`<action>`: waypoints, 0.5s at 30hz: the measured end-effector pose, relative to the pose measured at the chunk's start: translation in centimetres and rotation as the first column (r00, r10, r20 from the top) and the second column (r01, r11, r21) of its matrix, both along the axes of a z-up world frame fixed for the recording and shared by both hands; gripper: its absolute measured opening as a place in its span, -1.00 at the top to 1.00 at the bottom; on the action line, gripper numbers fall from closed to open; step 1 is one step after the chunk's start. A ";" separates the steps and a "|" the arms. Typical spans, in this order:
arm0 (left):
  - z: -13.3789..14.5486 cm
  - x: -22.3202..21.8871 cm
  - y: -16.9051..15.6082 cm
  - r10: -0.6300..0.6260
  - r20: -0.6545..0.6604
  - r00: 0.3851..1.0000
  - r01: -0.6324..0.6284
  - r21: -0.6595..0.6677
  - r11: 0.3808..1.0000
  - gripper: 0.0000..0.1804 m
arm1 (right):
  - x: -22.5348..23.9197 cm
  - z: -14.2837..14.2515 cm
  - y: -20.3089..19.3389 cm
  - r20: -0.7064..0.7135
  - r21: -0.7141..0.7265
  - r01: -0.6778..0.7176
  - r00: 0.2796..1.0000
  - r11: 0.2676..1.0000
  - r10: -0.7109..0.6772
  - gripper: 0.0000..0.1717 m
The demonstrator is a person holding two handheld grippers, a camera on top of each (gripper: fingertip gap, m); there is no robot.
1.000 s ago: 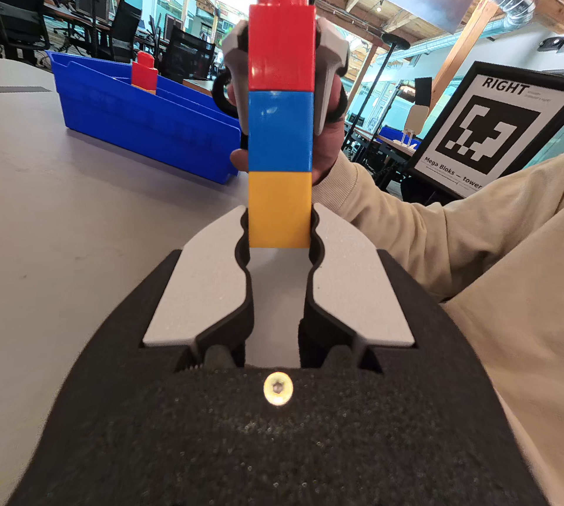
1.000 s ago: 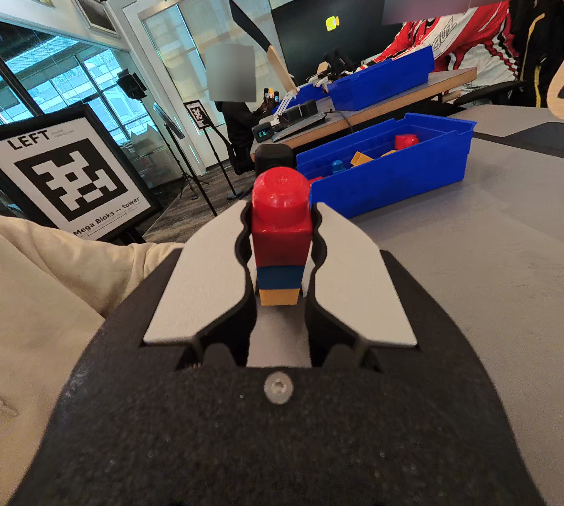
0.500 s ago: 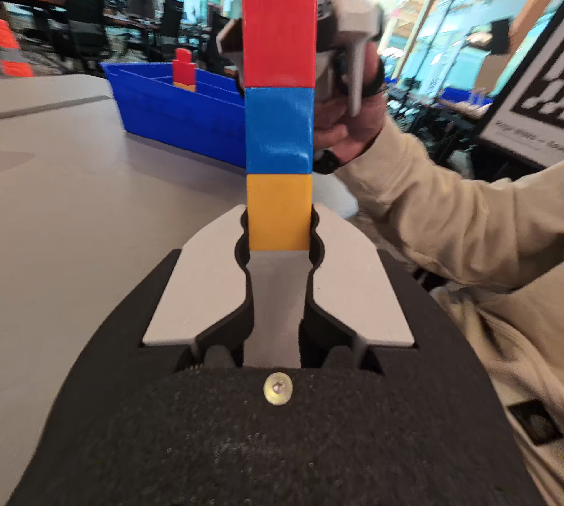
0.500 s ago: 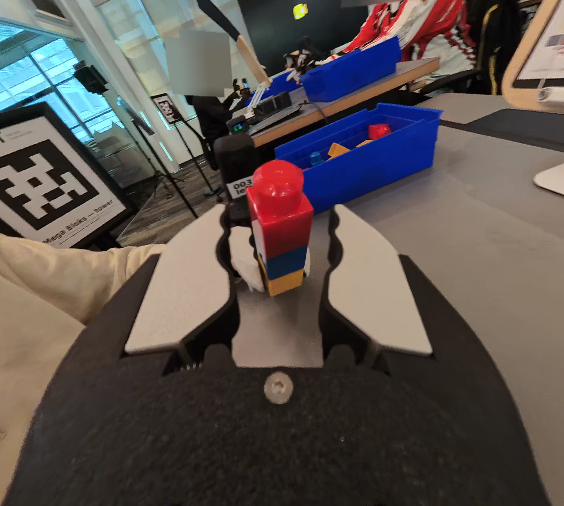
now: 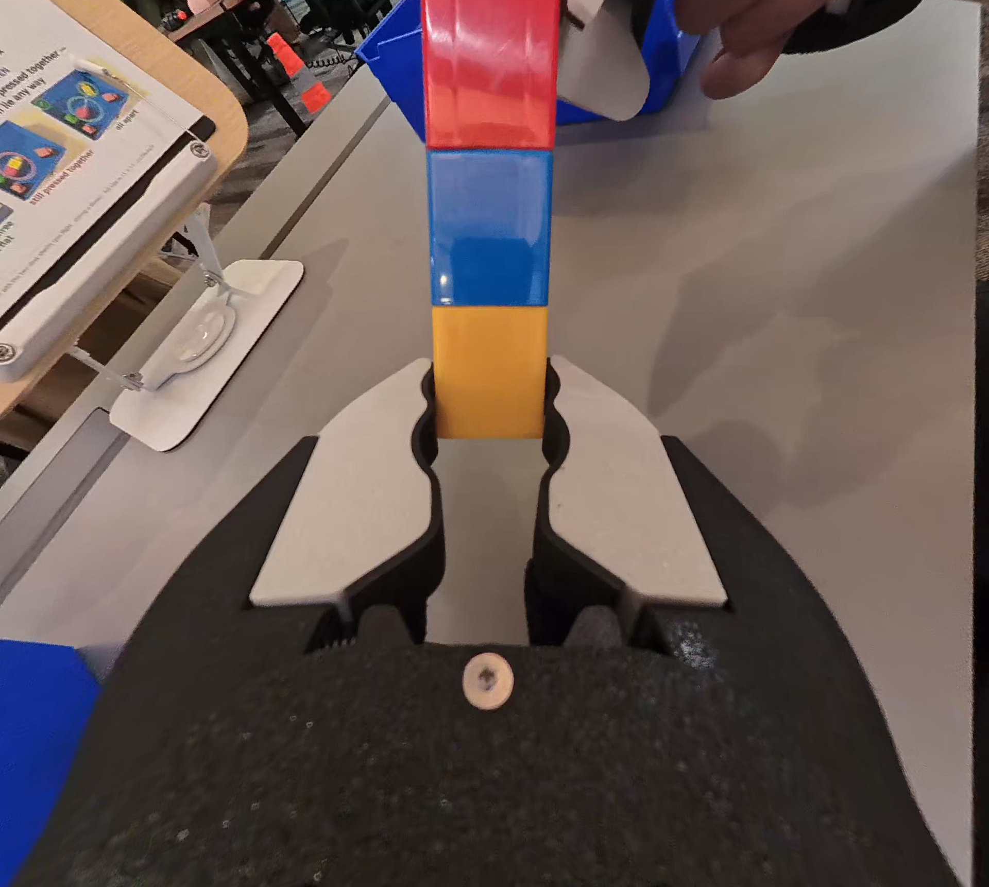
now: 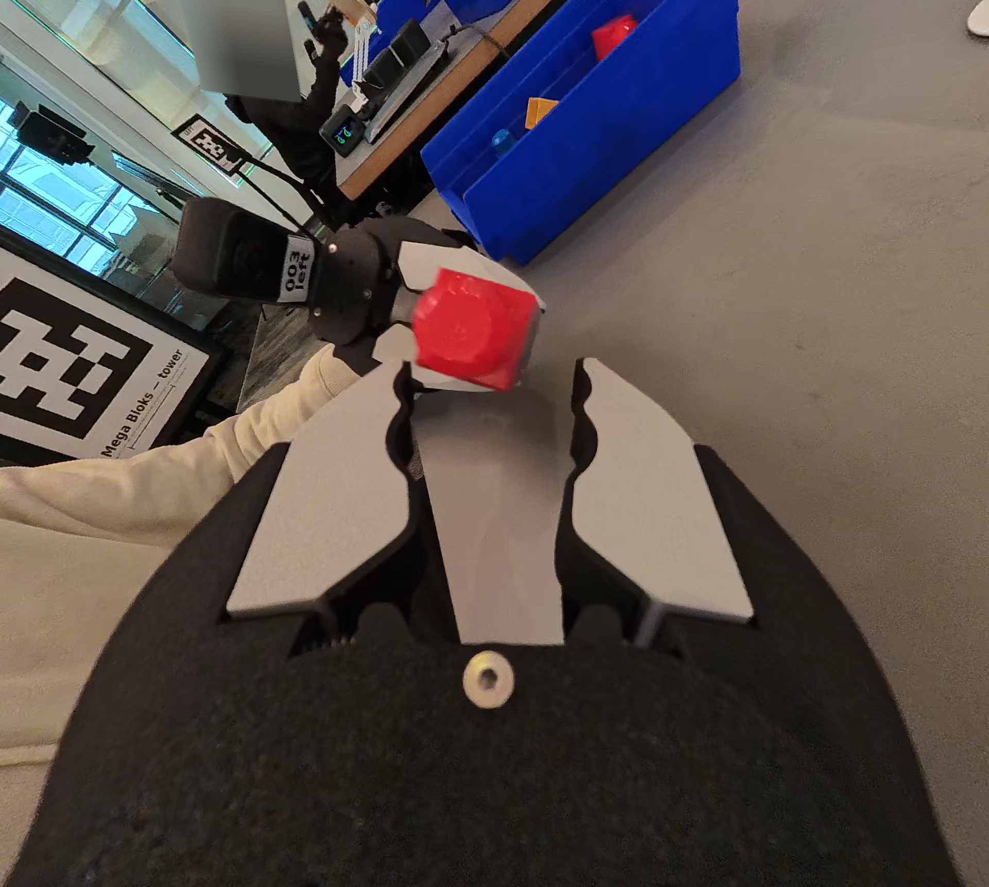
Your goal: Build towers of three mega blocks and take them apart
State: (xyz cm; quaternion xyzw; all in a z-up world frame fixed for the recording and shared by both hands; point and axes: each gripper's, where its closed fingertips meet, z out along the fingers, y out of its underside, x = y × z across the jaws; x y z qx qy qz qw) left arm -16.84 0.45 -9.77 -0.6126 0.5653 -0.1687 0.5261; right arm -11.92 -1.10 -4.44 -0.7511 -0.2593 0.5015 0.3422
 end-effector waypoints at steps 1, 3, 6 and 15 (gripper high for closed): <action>-0.2 0.0 0.1 0.001 -0.017 1.000 -0.001 0.009 1.000 0.60 | -0.2 0.2 -0.1 -0.012 0.005 -0.004 1.000 1.000 0.004 0.32; -0.7 0.1 0.2 0.011 -0.062 0.998 -0.009 0.033 0.999 0.60 | -0.5 0.6 -0.2 -0.037 0.001 -0.013 0.999 1.000 0.013 0.29; -0.9 0.9 0.0 -0.002 -0.068 0.998 0.006 0.051 0.999 0.60 | -0.7 -0.7 0.1 0.026 -0.008 0.004 1.000 1.000 -0.004 0.32; -0.5 2.2 -0.4 -0.014 0.030 0.999 0.014 -0.020 1.000 0.38 | 1.6 -1.3 2.0 0.092 0.043 0.110 0.989 0.993 -0.114 0.58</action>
